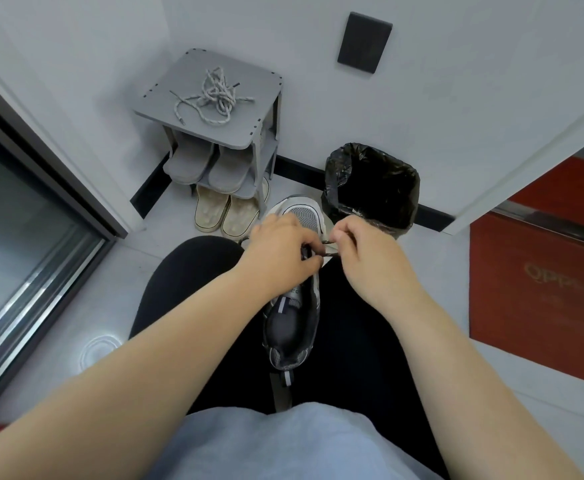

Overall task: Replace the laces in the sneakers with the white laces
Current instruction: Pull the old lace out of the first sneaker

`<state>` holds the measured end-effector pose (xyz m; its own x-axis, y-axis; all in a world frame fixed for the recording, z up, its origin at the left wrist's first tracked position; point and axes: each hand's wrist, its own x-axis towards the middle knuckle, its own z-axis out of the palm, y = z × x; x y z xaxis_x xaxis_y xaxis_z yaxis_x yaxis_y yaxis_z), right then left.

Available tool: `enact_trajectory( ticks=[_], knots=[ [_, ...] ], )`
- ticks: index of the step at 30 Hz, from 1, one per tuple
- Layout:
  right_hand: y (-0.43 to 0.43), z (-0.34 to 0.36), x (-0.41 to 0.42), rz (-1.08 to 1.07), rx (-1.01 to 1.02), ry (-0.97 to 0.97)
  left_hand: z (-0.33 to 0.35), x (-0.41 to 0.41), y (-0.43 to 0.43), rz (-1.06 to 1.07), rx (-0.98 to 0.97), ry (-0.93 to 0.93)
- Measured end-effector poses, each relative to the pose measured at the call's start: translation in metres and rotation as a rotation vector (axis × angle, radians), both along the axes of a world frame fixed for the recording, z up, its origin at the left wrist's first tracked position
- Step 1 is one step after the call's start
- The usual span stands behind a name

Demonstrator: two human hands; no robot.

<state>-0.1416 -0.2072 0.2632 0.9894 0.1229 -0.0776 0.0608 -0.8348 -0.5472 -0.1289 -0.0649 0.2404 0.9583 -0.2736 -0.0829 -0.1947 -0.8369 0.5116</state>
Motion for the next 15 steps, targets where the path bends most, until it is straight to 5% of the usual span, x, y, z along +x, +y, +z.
enact_trajectory(
  ticks=[5, 11, 15],
  knots=[
    [0.001, -0.004, -0.003, 0.107, -0.279, 0.044, 0.001, 0.002, -0.003, -0.108, 0.048, -0.105],
    [-0.007, 0.006, 0.001, -0.065, 0.102, 0.100, -0.008, -0.004, -0.004, -0.150, 0.067, -0.176],
    [-0.013, 0.022, 0.002, -0.064, 0.164, 0.085, 0.003, 0.000, -0.005, -0.104, -0.124, -0.089]
  ],
)
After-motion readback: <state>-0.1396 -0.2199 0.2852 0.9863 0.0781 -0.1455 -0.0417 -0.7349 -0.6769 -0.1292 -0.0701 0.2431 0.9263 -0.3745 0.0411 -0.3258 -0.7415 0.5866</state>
